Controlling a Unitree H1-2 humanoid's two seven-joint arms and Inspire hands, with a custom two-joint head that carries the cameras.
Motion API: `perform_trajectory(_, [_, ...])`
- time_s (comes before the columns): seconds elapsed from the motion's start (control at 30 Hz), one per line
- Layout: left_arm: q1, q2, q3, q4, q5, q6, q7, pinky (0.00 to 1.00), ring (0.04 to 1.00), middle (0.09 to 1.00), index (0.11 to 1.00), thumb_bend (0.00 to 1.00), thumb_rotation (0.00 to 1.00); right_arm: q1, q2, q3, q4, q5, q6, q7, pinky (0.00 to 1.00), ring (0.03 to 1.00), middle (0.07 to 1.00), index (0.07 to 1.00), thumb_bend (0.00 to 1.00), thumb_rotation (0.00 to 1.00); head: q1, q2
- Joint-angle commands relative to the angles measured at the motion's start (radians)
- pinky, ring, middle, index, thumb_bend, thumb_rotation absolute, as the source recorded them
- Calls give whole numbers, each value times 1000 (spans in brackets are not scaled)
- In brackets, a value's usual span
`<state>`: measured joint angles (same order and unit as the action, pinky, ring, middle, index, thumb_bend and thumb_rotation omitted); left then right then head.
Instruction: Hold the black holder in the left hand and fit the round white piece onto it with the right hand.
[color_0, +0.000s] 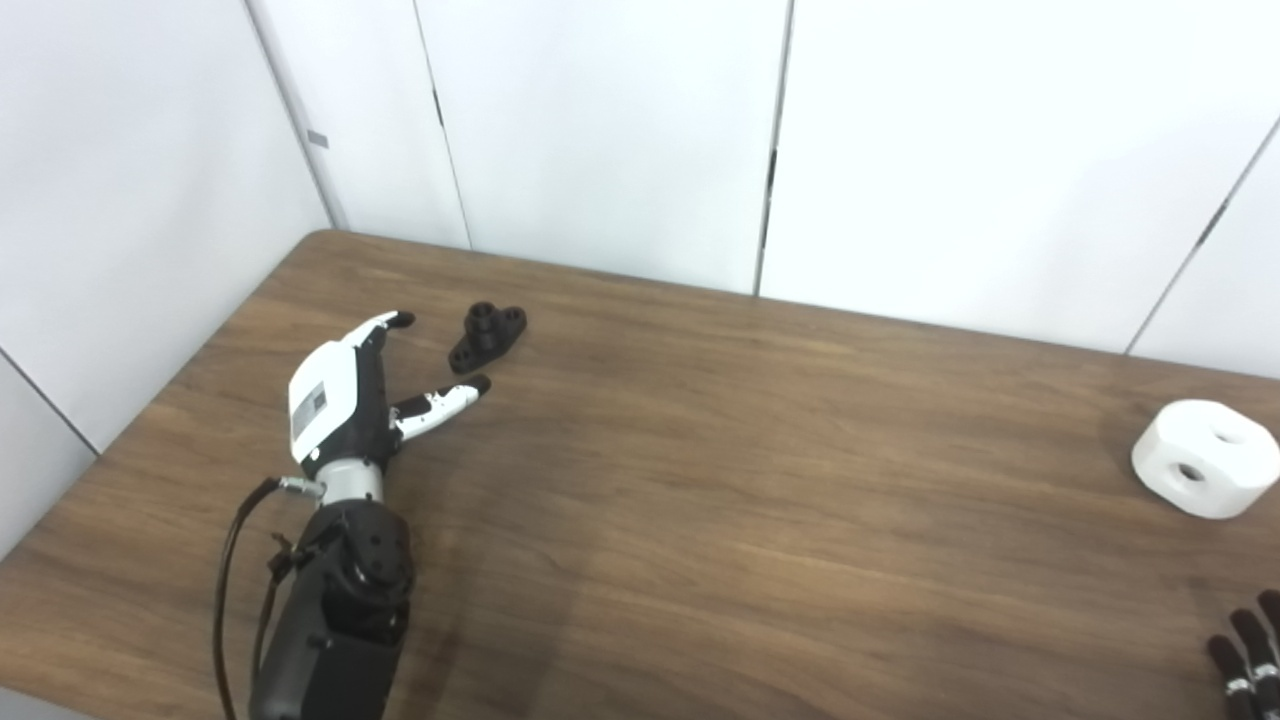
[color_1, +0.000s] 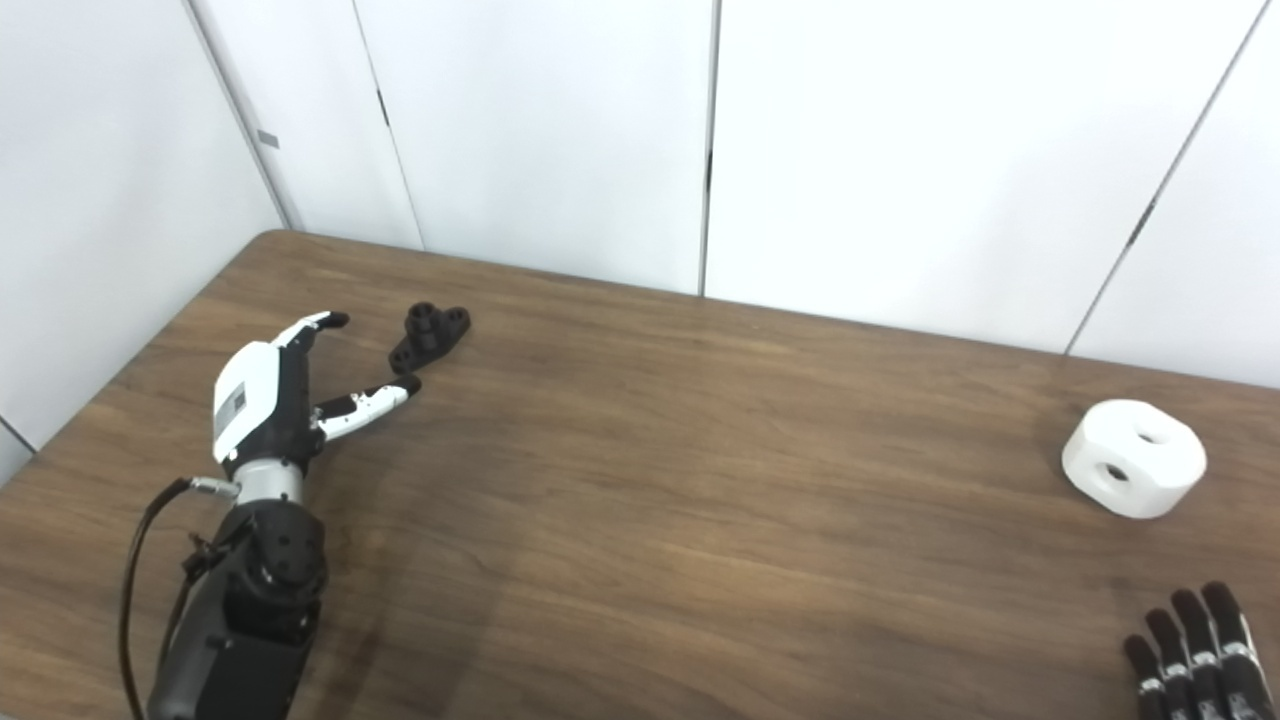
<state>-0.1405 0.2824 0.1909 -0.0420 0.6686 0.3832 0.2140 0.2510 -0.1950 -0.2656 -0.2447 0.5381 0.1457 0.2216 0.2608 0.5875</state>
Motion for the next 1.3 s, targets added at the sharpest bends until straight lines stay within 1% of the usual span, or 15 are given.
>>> perform_trajectory(0.0, [-62, 37, -7, 14, 14, -19, 38, 919, 890, 865, 787, 915, 383, 22, -6, 6, -3, 5, 35, -9, 1000, 1000, 1000, 1000, 587, 1000, 0, 0])
perform_trajectory(0.13, [-112, 61, -30, 85, 18, -20, 59, 948, 891, 859, 778, 907, 354, 24, -5, 7, -5, 12, 36, -5, 1000, 1000, 1000, 1000, 577, 1000, -3, 1])
perform_trajectory(0.23, [-142, 75, -50, 125, 27, -13, 67, 959, 895, 854, 770, 910, 359, 27, -4, 7, -11, 14, 42, -9, 1000, 1000, 1000, 1000, 574, 1000, -5, 4])
perform_trajectory(0.33, [-169, 89, -77, 158, 43, 11, 57, 979, 897, 857, 770, 901, 368, 31, -4, 8, -16, 13, 44, -11, 1000, 1000, 1000, 1000, 583, 1000, -7, 4])
perform_trajectory(0.43, [-193, 105, -107, 189, 56, 38, 42, 992, 906, 861, 768, 903, 390, 34, -1, 7, -22, 15, 44, -13, 1000, 1000, 1000, 1000, 570, 1000, -9, 5])
perform_trajectory(0.53, [-208, 115, -130, 208, 59, 46, 41, 978, 907, 857, 757, 914, 375, 35, 1, 7, -24, 22, 46, -14, 1000, 1000, 1000, 1000, 568, 1000, -5, 7])
perform_trajectory(0.6, [-213, 118, -144, 210, 66, 62, 36, 971, 906, 857, 751, 913, 382, 36, 1, 8, -27, 17, 48, -19, 1000, 1000, 1000, 1000, 573, 1000, -5, 7])
perform_trajectory(0.63, [-219, 117, -148, 213, 77, 73, 23, 974, 910, 860, 751, 910, 390, 37, -1, 9, -28, 15, 49, -19, 1000, 1000, 1000, 1000, 574, 1000, -5, 7])
perform_trajectory(0.73, [-228, 112, -151, 227, 101, 86, 4, 983, 918, 869, 753, 900, 410, 40, -1, 12, -35, 12, 55, -24, 1000, 1000, 1000, 1000, 578, 1000, -6, 7])
perform_trajectory(0.9, [-235, 108, -148, 266, 117, 86, 19, 972, 912, 864, 745, 889, 409, 43, 0, 12, -43, 17, 59, -31, 1000, 1000, 1000, 1000, 571, 1000, -7, 11])
perform_trajectory(1.27, [-252, 99, -123, 335, 146, 86, 23, 985, 921, 862, 727, 892, 392, 44, -4, 11, -42, 31, 59, -28, 1000, 1000, 1000, 1000, 575, 1000, -2, 14])
